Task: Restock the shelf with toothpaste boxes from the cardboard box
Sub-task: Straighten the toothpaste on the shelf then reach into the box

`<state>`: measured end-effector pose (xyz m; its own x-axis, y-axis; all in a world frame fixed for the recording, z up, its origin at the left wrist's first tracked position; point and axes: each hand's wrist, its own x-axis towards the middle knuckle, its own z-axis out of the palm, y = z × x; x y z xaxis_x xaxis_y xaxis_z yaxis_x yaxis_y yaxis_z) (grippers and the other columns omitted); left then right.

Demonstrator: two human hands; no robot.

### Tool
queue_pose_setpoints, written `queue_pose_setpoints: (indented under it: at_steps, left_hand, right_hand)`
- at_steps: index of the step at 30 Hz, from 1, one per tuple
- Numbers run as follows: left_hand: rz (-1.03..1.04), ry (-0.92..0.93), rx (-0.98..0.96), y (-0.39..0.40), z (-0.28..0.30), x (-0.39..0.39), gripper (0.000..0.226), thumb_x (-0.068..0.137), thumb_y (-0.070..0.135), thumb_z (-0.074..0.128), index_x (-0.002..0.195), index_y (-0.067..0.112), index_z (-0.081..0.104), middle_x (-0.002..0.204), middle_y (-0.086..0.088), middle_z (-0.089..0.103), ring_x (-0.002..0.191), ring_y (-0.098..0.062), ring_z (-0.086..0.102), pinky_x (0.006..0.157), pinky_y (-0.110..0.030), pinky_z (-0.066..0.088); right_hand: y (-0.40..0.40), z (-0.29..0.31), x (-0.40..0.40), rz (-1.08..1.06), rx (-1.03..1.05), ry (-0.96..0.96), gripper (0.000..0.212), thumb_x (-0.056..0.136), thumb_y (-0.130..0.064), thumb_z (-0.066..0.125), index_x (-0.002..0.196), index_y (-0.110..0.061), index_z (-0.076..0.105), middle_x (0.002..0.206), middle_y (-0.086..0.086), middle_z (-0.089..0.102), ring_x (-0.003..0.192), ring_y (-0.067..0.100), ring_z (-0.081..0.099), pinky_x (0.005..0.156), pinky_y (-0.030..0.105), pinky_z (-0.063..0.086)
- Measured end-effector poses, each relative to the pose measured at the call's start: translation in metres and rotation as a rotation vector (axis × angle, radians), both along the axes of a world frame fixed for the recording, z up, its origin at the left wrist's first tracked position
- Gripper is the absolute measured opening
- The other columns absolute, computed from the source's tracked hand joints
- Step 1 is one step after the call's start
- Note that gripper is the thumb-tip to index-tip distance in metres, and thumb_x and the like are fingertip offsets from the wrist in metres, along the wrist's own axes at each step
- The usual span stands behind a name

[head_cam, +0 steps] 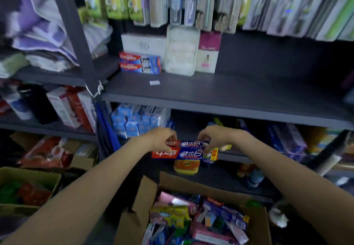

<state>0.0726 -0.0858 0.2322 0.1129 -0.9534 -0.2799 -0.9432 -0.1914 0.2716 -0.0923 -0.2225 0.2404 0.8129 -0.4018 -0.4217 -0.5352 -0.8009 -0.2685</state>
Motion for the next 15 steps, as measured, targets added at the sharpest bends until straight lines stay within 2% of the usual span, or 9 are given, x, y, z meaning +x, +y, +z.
queue_pose_setpoints:
  at_steps: [2, 4, 6, 9, 12, 15]
  left_hand:
    - [0.022, -0.059, -0.056, 0.002, 0.020, 0.009, 0.041, 0.083, 0.017, 0.065, 0.122, 0.012, 0.052, 0.122, -0.007, 0.056, 0.114, -0.024, 0.051, 0.090, -0.028, 0.038]
    - [0.054, -0.112, -0.113, 0.007, 0.039, 0.023, 0.043, 0.084, 0.019, 0.065, 0.124, 0.014, 0.051, 0.124, -0.007, 0.054, 0.116, -0.025, 0.048, 0.093, -0.028, 0.035]
    - [0.093, -0.162, -0.177, 0.013, 0.055, 0.038, 0.042, 0.086, 0.024, 0.063, 0.125, 0.017, 0.048, 0.126, -0.004, 0.051, 0.118, -0.025, 0.043, 0.098, -0.031, 0.032]
    - [0.243, -0.244, -0.380, 0.018, 0.077, 0.055, 0.041, 0.090, 0.024, 0.056, 0.129, 0.021, 0.044, 0.131, 0.001, 0.045, 0.120, -0.025, 0.038, 0.099, -0.040, 0.036]
    - [0.424, -0.292, -0.676, 0.019, 0.094, 0.064, 0.043, 0.090, 0.012, 0.048, 0.132, 0.016, 0.041, 0.134, -0.004, 0.042, 0.119, -0.028, 0.037, 0.096, -0.042, 0.036]
    - [0.493, -0.285, -0.716, 0.018, 0.098, 0.081, 0.045, 0.088, 0.007, 0.047, 0.132, 0.012, 0.042, 0.134, -0.008, 0.039, 0.117, -0.030, 0.037, 0.094, -0.040, 0.036]
  right_hand:
    - [-0.002, 0.014, -0.003, -0.039, -0.004, -0.057, 0.036, 0.074, -0.031, 0.077, 0.102, -0.014, 0.062, 0.088, 0.003, 0.063, 0.078, 0.018, 0.058, 0.063, 0.024, 0.043]
    - [-0.003, 0.029, -0.001, -0.137, 0.115, -0.242, 0.027, 0.075, -0.024, 0.077, 0.093, -0.011, 0.061, 0.081, 0.006, 0.065, 0.068, 0.018, 0.060, 0.052, 0.023, 0.046]
    - [-0.003, 0.043, 0.006, -0.231, 0.227, -0.482, 0.026, 0.075, -0.017, 0.078, 0.090, -0.005, 0.061, 0.082, 0.011, 0.066, 0.065, 0.020, 0.060, 0.048, 0.021, 0.047]
    - [-0.004, 0.061, 0.031, -0.356, 0.375, -0.751, 0.020, 0.074, -0.008, 0.077, 0.083, -0.011, 0.059, 0.076, 0.010, 0.064, 0.060, 0.020, 0.057, 0.044, 0.020, 0.048]
    - [-0.015, 0.079, 0.068, -0.445, 0.406, -0.895, 0.019, 0.075, -0.005, 0.075, 0.077, -0.013, 0.058, 0.069, 0.008, 0.062, 0.047, 0.010, 0.056, 0.042, 0.018, 0.047]
    - [-0.034, 0.097, 0.107, -0.510, 0.375, -0.980, 0.019, 0.077, -0.007, 0.075, 0.075, -0.010, 0.056, 0.062, 0.008, 0.059, 0.043, 0.010, 0.051, 0.039, 0.015, 0.043]
